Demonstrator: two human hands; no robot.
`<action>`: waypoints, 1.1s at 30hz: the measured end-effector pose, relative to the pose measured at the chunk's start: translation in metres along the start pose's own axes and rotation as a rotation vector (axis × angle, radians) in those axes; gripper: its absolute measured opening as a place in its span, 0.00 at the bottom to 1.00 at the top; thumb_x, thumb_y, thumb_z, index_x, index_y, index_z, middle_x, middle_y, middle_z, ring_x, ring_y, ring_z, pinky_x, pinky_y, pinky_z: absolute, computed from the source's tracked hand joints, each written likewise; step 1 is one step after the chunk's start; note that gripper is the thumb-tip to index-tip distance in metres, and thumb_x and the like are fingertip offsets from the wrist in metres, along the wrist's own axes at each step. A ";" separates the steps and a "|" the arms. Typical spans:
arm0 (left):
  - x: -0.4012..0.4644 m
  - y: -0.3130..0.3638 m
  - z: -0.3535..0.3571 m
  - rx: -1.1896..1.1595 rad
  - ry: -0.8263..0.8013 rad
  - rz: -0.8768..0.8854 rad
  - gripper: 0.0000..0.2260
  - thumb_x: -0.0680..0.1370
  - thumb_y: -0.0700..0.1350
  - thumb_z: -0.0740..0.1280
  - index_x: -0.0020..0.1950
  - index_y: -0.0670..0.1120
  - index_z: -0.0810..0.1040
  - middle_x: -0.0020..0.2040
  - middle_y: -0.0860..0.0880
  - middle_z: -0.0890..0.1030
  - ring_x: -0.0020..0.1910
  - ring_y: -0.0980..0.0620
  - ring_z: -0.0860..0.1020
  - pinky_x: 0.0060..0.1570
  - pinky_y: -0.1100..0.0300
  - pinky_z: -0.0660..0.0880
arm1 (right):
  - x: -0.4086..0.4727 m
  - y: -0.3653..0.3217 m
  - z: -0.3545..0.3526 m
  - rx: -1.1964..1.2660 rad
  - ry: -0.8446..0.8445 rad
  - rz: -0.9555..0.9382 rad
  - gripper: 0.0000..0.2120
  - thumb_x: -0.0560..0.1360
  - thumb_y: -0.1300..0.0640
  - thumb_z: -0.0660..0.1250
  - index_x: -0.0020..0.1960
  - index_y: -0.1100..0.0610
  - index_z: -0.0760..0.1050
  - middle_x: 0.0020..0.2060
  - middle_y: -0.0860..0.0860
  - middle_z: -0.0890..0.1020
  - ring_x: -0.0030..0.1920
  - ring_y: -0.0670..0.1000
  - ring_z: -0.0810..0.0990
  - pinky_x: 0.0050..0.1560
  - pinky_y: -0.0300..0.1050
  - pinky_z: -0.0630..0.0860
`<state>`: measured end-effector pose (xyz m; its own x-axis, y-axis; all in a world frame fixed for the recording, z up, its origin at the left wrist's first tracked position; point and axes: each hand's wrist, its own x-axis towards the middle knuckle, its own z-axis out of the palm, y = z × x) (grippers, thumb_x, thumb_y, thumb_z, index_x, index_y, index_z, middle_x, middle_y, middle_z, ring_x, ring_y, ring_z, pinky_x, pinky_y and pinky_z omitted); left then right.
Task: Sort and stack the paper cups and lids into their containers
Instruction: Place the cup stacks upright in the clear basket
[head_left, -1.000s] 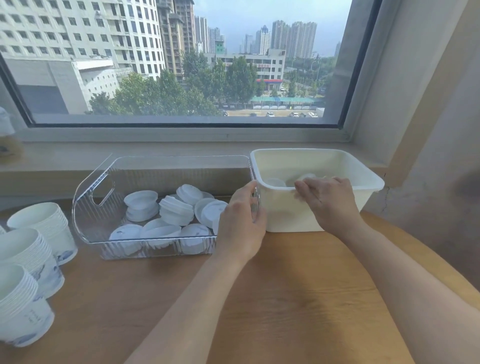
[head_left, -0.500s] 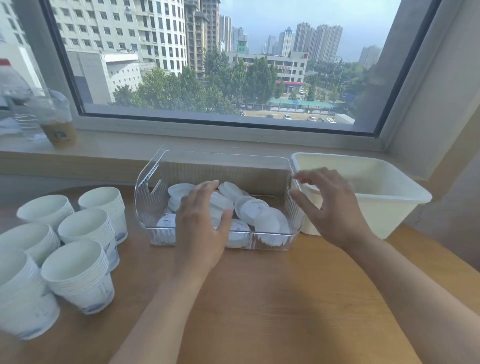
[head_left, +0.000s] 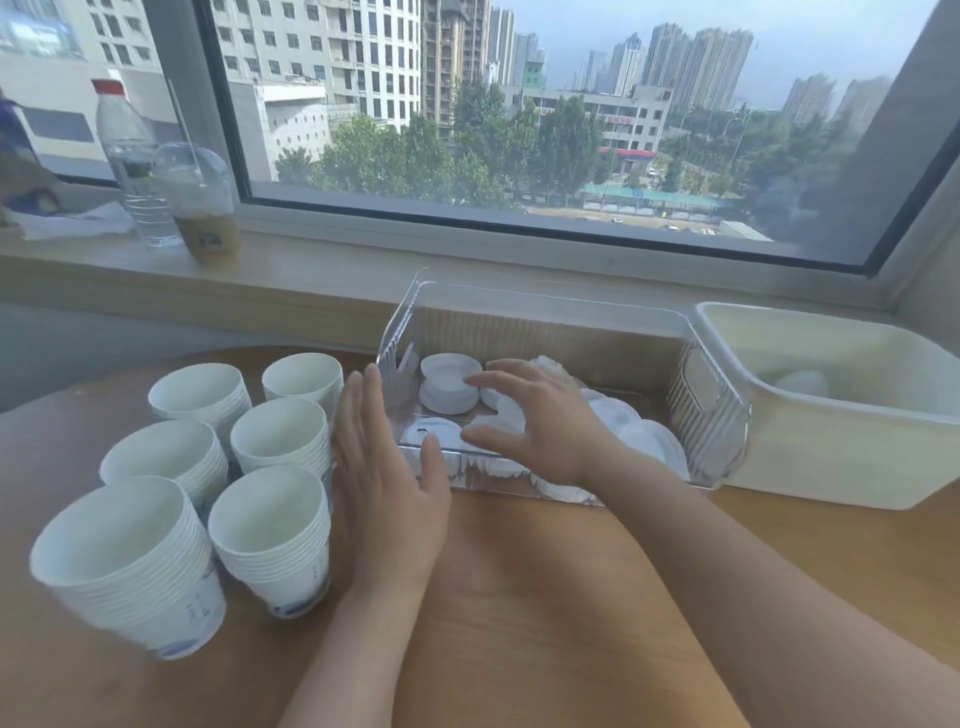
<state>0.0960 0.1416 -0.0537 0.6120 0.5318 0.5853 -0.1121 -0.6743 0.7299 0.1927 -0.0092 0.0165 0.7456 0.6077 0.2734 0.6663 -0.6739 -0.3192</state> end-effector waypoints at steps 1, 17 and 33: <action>0.001 -0.003 0.002 -0.042 -0.021 -0.014 0.35 0.83 0.42 0.67 0.86 0.48 0.54 0.85 0.49 0.57 0.84 0.51 0.54 0.79 0.57 0.53 | 0.007 -0.003 0.004 -0.012 -0.026 -0.013 0.30 0.78 0.35 0.69 0.77 0.42 0.71 0.77 0.46 0.70 0.78 0.51 0.66 0.78 0.56 0.58; 0.027 -0.027 0.015 -0.187 -0.056 -0.072 0.28 0.86 0.45 0.56 0.85 0.59 0.55 0.80 0.69 0.60 0.77 0.72 0.59 0.74 0.71 0.58 | 0.063 -0.013 0.021 -0.187 -0.422 -0.077 0.30 0.78 0.40 0.71 0.78 0.40 0.68 0.70 0.43 0.79 0.73 0.51 0.71 0.71 0.52 0.70; 0.026 -0.021 0.010 -0.130 -0.129 -0.007 0.31 0.85 0.48 0.55 0.84 0.69 0.46 0.73 0.85 0.48 0.66 0.87 0.52 0.67 0.56 0.62 | 0.027 0.029 -0.042 -0.164 0.094 0.099 0.36 0.69 0.33 0.67 0.75 0.42 0.73 0.66 0.47 0.77 0.64 0.52 0.75 0.64 0.53 0.70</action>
<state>0.1220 0.1647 -0.0569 0.7075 0.4607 0.5359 -0.2026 -0.5942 0.7784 0.2330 -0.0299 0.0526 0.7998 0.4987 0.3341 0.5770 -0.7922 -0.1987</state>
